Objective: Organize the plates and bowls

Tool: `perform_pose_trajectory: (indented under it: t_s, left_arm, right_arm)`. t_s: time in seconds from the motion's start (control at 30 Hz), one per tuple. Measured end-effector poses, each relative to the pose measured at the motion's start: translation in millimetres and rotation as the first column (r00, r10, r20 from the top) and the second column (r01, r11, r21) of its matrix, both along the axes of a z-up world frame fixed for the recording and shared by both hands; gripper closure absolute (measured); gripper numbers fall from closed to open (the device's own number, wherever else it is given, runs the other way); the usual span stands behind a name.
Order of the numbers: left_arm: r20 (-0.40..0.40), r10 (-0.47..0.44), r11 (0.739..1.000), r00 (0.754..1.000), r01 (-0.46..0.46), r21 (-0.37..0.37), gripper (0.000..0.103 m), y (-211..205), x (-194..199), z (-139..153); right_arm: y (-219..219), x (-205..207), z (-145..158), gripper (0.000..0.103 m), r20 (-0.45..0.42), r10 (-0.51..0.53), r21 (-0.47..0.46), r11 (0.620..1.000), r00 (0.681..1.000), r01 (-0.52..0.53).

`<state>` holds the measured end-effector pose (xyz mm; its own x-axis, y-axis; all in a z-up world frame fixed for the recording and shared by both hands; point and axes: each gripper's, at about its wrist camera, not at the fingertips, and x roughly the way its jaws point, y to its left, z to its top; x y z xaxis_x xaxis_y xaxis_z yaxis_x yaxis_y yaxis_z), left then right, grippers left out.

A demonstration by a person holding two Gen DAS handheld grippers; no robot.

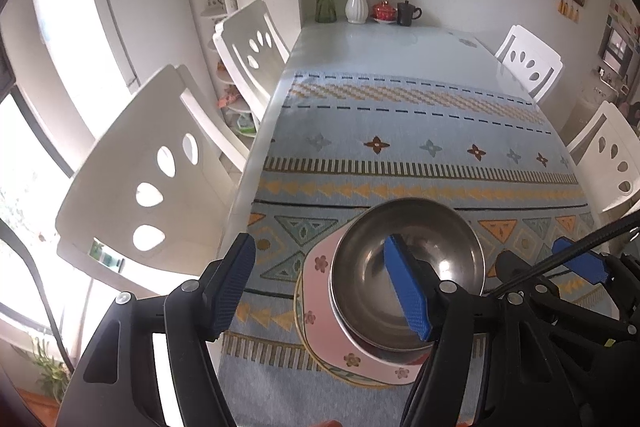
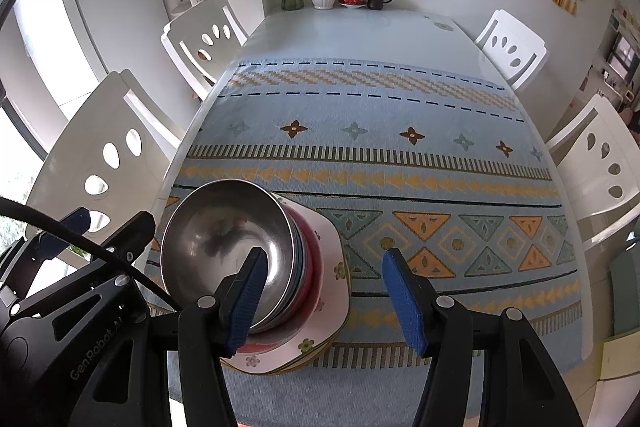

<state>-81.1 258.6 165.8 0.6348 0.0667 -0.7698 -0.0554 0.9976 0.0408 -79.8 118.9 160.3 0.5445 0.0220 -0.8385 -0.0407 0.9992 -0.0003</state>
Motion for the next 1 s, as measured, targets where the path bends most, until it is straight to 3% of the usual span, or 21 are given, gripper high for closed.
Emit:
perform_pose_trajectory:
  t_s: [0.2,0.4,0.6,1.0]
  left_arm:
    - [0.01,-0.024,1.0,1.0,0.024,-0.004,0.038,-5.8,3.8,6.3]
    - [0.074,-0.075,0.997,0.994,0.073,0.027,0.038,-22.1,10.4,27.8]
    - [0.077,-0.105,0.994,0.992,0.106,-0.012,0.036,-38.0,13.1,34.0]
    - [0.082,-0.062,0.998,0.995,0.062,0.0,0.036,-78.1,30.1,45.1]
  right_arm:
    - [-4.8,-0.2,4.8,0.045,0.013,-0.022,-0.002,1.0,1.0,0.022]
    - [-13.8,0.7,26.0,0.045,0.07,-0.064,-0.041,0.997,0.995,0.067]
    - [-31.5,-7.6,37.9,0.045,0.083,-0.124,-0.073,0.989,0.989,0.13]
    - [-65.5,18.0,39.7,0.045,0.07,-0.099,-0.086,0.991,0.993,0.105]
